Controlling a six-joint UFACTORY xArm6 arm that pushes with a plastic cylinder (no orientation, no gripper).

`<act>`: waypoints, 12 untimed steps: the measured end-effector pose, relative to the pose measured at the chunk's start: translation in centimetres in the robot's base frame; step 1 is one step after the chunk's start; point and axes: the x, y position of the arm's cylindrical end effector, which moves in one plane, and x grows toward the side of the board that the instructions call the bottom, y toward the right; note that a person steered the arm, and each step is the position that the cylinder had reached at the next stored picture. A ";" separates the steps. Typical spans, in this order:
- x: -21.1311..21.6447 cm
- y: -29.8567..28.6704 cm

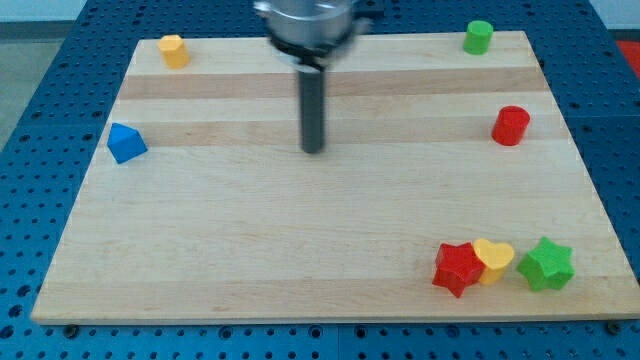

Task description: Push the blue triangle towards the bottom

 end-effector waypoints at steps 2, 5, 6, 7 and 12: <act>-8.0 -17.3; -7.5 -24.3; -6.5 -24.2; -2.0 -24.3; 1.5 -13.7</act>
